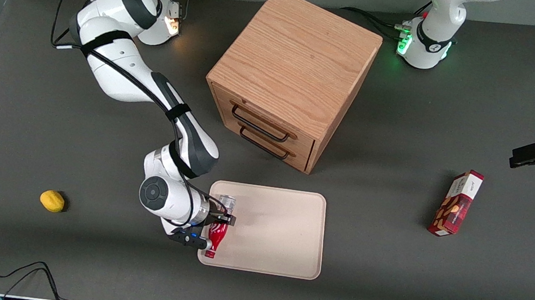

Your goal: Place coke bottle on tray

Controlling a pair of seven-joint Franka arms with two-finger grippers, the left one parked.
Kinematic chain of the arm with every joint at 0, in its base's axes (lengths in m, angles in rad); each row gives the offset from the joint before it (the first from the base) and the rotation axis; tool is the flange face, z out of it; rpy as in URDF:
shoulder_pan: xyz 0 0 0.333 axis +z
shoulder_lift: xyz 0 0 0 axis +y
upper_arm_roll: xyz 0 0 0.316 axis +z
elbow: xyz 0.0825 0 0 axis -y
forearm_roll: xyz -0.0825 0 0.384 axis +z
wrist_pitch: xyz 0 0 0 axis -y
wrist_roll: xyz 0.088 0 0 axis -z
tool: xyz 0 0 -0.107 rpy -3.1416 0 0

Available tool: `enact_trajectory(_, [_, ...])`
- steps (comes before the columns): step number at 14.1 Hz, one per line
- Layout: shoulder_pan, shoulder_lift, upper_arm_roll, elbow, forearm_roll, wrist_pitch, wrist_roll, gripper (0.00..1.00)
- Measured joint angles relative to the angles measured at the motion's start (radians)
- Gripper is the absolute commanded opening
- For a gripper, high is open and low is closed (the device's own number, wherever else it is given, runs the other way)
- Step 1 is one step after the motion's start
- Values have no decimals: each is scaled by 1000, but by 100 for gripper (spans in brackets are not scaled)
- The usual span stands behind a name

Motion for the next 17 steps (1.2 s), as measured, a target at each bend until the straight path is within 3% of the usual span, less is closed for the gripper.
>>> enact_trajectory(13, [1, -11, -3, 15, 0, -10, 1, 100])
enact_trajectory(17, [-22, -199, -22, 37, -7, -270, 1, 100])
